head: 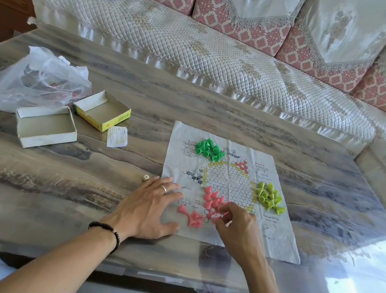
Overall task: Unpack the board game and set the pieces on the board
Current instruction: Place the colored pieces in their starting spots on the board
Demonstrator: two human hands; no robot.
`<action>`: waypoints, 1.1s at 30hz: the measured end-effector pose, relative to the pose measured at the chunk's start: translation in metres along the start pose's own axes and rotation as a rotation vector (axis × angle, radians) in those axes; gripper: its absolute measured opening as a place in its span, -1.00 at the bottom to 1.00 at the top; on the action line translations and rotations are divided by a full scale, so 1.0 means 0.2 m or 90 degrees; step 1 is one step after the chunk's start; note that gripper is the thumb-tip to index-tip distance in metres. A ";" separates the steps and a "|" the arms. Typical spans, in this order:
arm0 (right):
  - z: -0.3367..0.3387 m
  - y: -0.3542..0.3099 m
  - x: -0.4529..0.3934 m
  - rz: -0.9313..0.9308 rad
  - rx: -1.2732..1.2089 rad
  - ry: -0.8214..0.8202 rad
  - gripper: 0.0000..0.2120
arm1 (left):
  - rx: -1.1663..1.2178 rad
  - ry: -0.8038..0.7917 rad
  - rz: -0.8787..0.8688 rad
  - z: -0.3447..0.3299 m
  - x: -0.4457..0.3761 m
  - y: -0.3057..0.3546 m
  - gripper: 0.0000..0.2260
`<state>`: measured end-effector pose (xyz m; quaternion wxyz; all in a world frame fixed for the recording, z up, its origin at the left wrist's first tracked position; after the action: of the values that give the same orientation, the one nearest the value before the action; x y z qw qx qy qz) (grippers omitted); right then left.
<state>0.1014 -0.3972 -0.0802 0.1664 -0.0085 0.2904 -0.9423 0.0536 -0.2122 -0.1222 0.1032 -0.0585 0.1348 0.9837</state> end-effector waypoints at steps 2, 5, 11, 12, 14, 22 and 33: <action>0.01 -0.01 -0.01 0.010 0.004 0.012 -0.91 | -0.001 0.001 -0.001 0.00 0.00 0.00 -0.30; 0.01 -0.02 -0.02 0.012 0.012 0.017 -0.89 | -0.003 -0.006 0.000 -0.01 0.00 0.00 -0.30; 0.00 -0.04 -0.08 0.019 0.006 0.064 -0.89 | -0.002 -0.015 0.006 -0.01 0.00 -0.01 -0.30; 0.00 -0.04 -0.09 0.025 0.006 0.066 -0.88 | 0.001 -0.011 0.005 -0.01 0.00 -0.01 -0.30; -0.01 -0.04 -0.09 0.035 0.010 0.069 -0.88 | 0.004 -0.008 0.005 -0.01 0.00 0.00 -0.30; 0.00 -0.06 -0.03 0.098 -0.018 0.106 -0.95 | 0.004 -0.004 0.005 0.00 0.00 -0.01 -0.30; -0.21 -0.13 -0.02 0.115 0.018 -0.076 -0.86 | 0.005 0.011 0.000 0.00 0.00 0.00 -0.30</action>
<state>0.0924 -0.3527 -0.0998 0.2674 -0.0361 0.2662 -0.9254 0.0532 -0.2120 -0.1221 0.1025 -0.0664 0.1393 0.9827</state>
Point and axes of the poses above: each hand's wrist, its own x-axis away from the middle knuckle, its own z-axis out of the back of the hand, y = z × x, the point moved 8 cm from there along -x, towards the middle knuckle, and after that the axes turned 7 degrees about -x, right-handed, at the moved point
